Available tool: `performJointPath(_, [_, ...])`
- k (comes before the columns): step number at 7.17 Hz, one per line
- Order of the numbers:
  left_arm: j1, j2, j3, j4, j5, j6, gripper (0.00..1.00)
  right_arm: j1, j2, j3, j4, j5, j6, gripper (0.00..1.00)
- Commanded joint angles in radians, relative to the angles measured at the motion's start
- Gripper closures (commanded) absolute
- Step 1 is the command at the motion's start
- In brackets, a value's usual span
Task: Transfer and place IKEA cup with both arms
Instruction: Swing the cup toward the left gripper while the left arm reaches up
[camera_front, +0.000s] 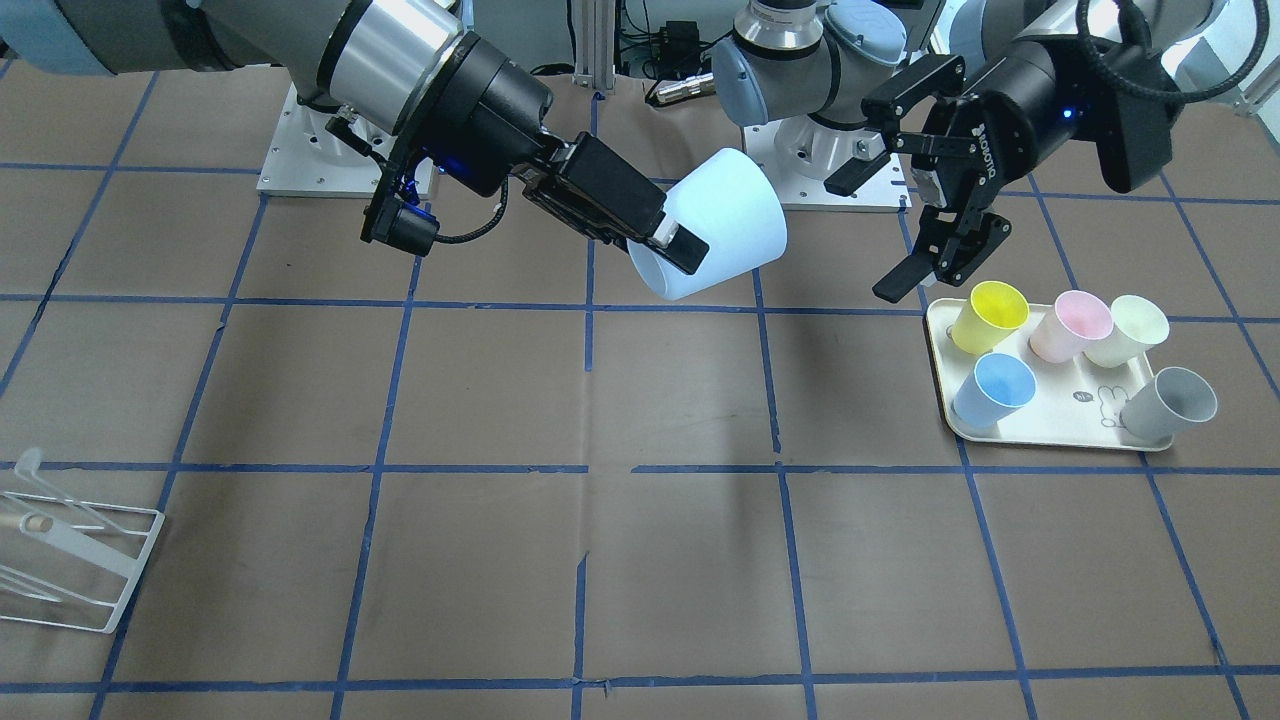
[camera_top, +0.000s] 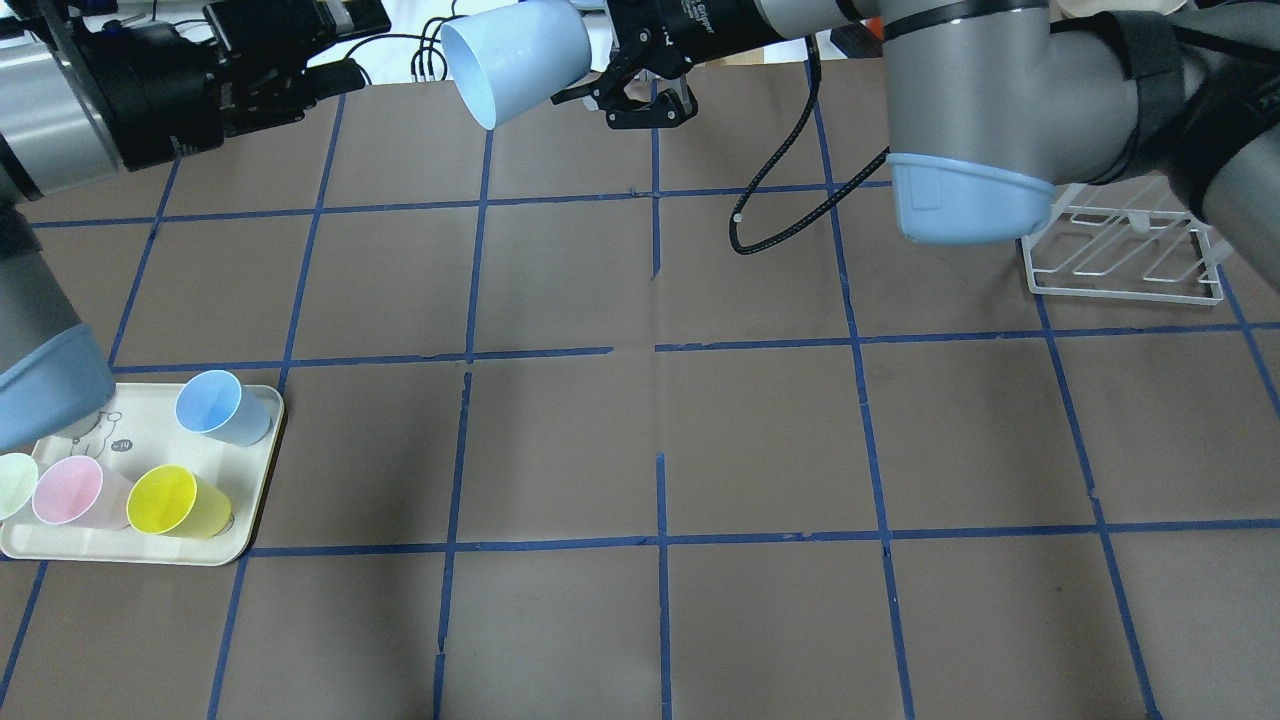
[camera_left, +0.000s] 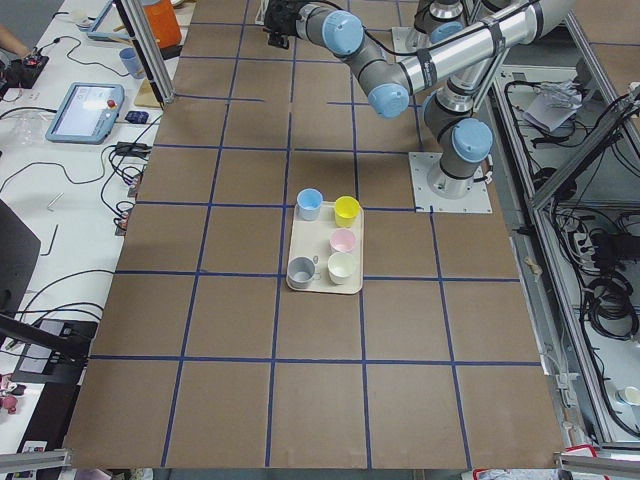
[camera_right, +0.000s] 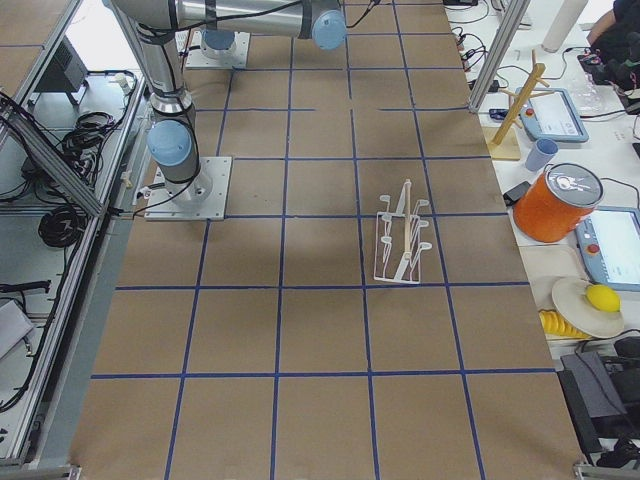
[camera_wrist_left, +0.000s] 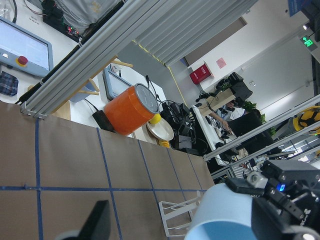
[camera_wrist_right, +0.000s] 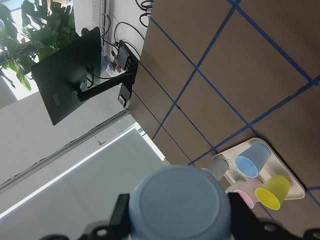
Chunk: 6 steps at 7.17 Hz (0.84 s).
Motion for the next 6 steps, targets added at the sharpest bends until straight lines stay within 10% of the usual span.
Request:
performJointPath(1, [-0.001, 0.006, -0.050, 0.073, -0.005, -0.003, 0.00, 0.003, -0.001, -0.002, -0.001, 0.001, 0.012, 0.56])
performJointPath(6, [-0.037, -0.023, -0.050, 0.143, 0.002, -0.003, 0.00, 0.003, -0.001, -0.002, -0.001, 0.001, 0.014, 0.56])
